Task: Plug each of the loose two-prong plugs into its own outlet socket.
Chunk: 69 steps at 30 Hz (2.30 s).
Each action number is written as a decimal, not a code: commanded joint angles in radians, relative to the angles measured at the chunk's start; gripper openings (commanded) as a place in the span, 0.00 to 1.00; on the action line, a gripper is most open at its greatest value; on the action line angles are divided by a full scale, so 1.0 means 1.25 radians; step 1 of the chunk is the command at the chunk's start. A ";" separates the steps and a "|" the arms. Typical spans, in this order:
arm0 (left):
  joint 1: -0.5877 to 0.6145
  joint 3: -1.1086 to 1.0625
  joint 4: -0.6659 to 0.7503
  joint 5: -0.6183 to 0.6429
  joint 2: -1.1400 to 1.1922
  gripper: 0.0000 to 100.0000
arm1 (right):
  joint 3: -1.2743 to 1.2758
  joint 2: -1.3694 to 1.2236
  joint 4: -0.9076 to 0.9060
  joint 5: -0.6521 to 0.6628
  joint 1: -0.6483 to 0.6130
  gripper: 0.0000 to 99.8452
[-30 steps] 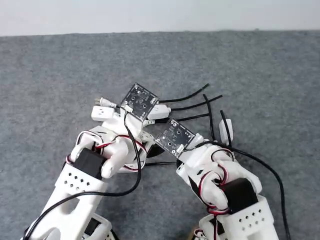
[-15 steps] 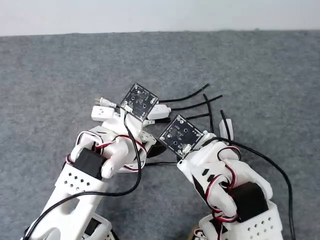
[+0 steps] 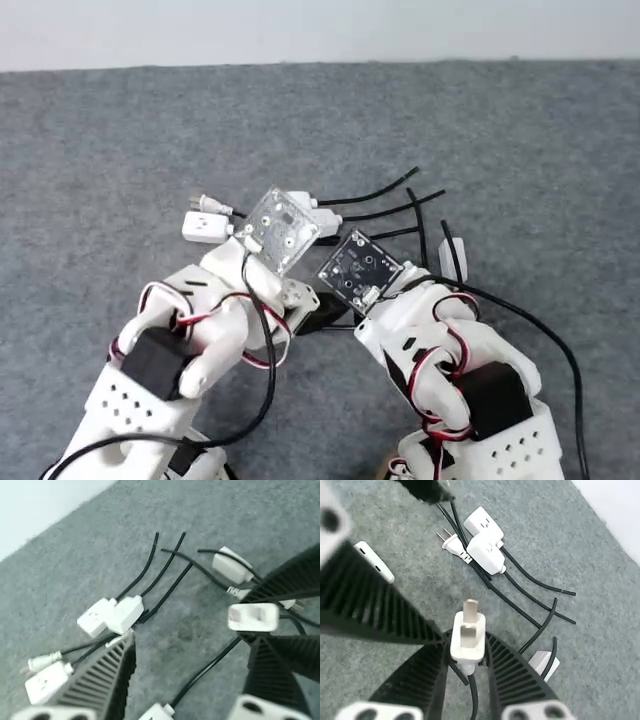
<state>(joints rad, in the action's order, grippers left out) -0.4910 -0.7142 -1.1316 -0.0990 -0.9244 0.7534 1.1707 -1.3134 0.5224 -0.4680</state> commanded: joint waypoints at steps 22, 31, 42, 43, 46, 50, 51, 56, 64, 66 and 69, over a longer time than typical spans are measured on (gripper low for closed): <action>0.001 -0.066 0.109 -0.042 -0.031 0.35 | 0.022 0.013 -0.066 -0.011 -0.090 0.01; 0.081 -0.179 0.201 -0.068 -0.032 0.35 | -0.082 0.013 -0.128 -0.011 -0.111 0.01; 0.076 -0.206 0.205 -0.064 -0.036 0.35 | -0.125 0.013 -0.176 -0.011 -0.110 0.01; 0.076 -0.208 0.206 -0.064 -0.037 0.35 | -0.125 0.013 -0.176 -0.011 -0.110 0.01; 0.076 -0.208 0.206 -0.064 -0.037 0.35 | -0.126 0.013 -0.176 -0.011 -0.110 0.01; 0.076 -0.203 0.203 -0.064 -0.037 0.35 | -0.123 0.013 -0.176 -0.011 -0.110 0.01; 0.076 -0.202 0.201 -0.063 -0.037 0.35 | -0.123 0.013 -0.176 -0.011 -0.110 0.01; 0.079 -0.174 0.179 -0.063 -0.038 0.35 | -0.122 0.013 -0.176 -0.011 -0.110 0.01; 0.081 -0.036 0.052 -0.052 -0.038 0.35 | -0.122 0.013 -0.177 -0.011 -0.109 0.01; 0.081 -0.031 0.041 -0.053 -0.038 0.35 | -0.122 0.013 -0.177 -0.011 -0.109 0.01; 0.079 -0.018 0.011 -0.053 -0.043 0.35 | -0.122 0.013 -0.177 -0.011 -0.105 0.01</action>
<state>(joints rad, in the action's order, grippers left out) -0.3989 -0.8032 -1.0764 -0.1757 -0.9505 0.6506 1.1784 -1.5267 0.5224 -0.5938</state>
